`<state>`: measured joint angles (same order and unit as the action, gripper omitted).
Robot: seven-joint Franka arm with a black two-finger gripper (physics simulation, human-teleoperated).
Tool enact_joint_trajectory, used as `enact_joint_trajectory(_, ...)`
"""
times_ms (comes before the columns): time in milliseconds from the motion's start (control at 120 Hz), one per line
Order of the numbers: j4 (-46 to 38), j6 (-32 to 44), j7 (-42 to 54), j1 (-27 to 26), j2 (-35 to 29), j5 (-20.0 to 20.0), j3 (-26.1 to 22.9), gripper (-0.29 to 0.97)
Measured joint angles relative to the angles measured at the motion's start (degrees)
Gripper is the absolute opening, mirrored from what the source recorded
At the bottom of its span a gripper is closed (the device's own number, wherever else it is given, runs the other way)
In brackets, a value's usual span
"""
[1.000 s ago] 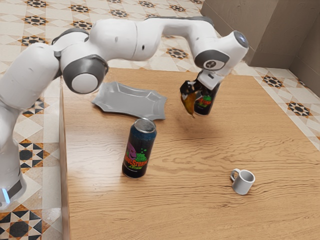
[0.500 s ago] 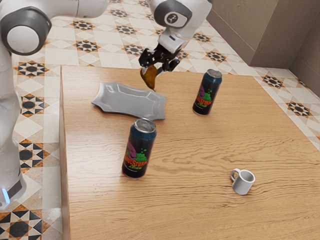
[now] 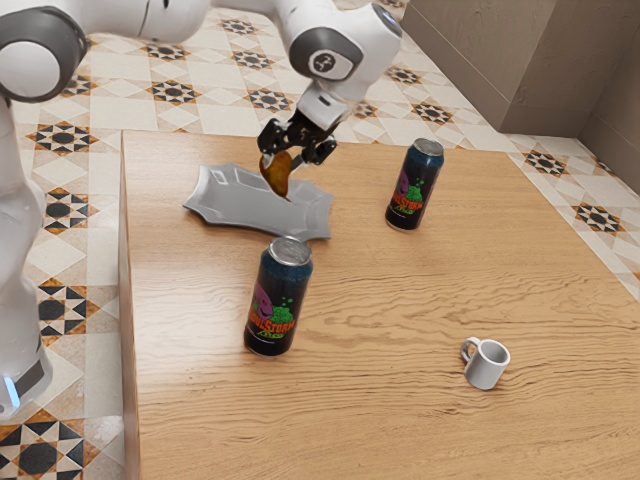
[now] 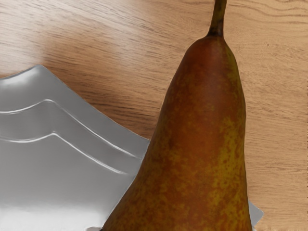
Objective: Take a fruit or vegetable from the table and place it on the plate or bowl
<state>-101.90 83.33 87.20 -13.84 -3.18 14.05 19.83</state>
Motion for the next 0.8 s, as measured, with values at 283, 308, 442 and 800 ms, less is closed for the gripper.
enact_joint_trajectory(283, -0.2, 0.9, -0.5, 4.4, 0.8, 0.7, 3.6, 0.20)
enact_joint_trajectory(308, -0.2, 0.9, -0.5, 4.4, 0.8, 0.8, 3.7, 0.20)
enact_joint_trajectory(442, -0.2, 1.2, -0.6, 2.9, 1.5, 0.9, 5.5, 0.20)
enact_joint_trajectory(800, -0.2, 1.8, -0.7, 2.7, 2.1, 1.7, 8.9, 0.21)
